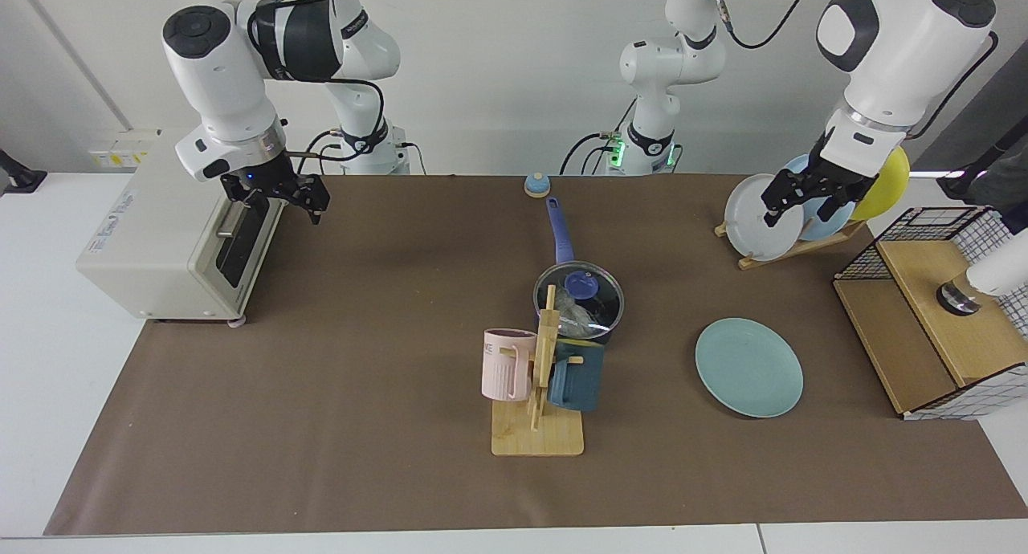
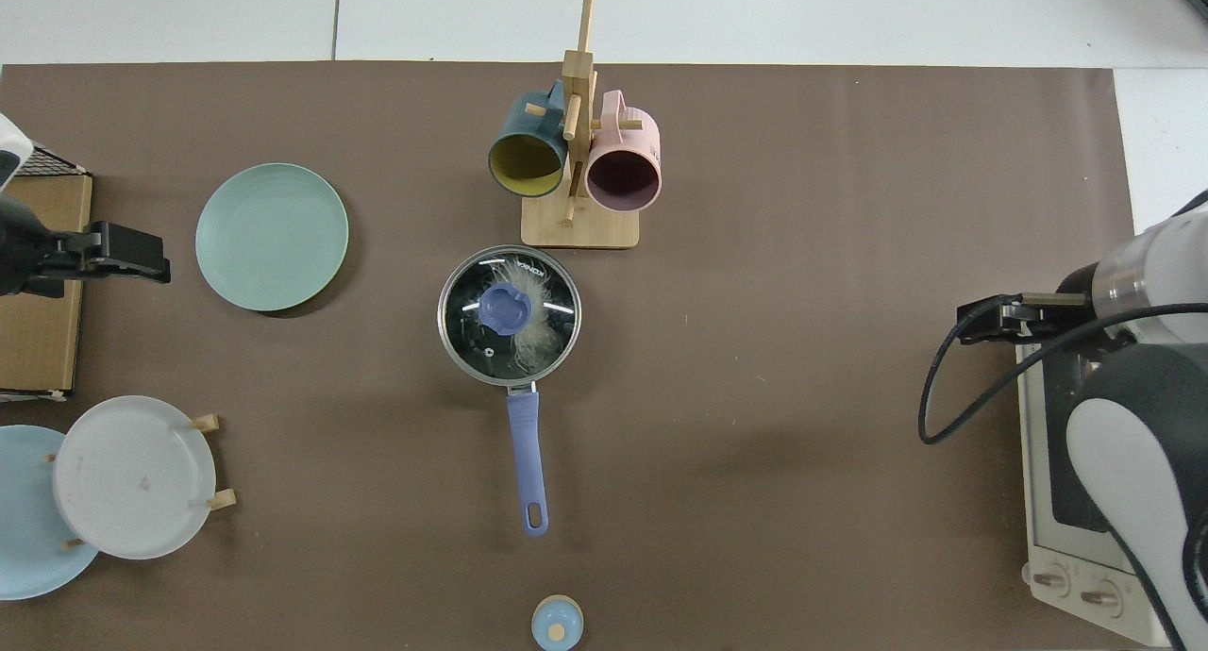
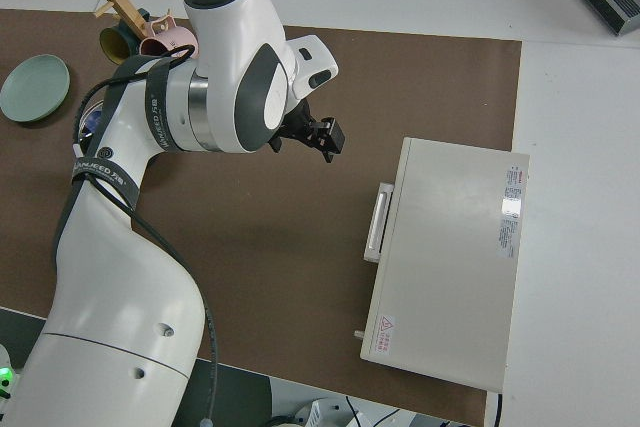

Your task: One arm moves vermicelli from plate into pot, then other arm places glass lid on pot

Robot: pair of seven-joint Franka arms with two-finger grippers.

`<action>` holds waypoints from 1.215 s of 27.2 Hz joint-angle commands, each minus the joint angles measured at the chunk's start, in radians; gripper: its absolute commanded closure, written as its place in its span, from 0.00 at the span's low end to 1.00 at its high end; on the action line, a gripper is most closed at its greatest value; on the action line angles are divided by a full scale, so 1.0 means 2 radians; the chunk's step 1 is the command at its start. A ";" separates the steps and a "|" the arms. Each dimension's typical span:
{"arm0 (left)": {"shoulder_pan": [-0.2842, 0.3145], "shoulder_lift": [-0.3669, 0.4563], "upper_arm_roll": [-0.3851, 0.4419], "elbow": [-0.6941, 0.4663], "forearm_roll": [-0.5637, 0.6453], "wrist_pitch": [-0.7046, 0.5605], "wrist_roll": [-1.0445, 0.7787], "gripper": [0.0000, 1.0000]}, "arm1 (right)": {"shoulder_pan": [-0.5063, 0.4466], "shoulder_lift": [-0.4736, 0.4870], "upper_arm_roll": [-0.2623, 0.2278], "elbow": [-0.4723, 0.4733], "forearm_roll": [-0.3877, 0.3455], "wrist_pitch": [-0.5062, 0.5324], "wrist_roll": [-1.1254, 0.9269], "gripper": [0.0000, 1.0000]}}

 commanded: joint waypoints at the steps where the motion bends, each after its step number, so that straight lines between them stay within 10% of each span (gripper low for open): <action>1: -0.004 -0.011 0.003 -0.011 0.002 0.008 -0.003 0.00 | -0.019 0.003 0.006 -0.008 0.006 0.027 -0.040 0.00; 33: -0.004 -0.012 0.003 -0.011 0.002 0.008 -0.003 0.00 | -0.029 0.027 0.005 0.028 0.022 0.027 -0.037 0.00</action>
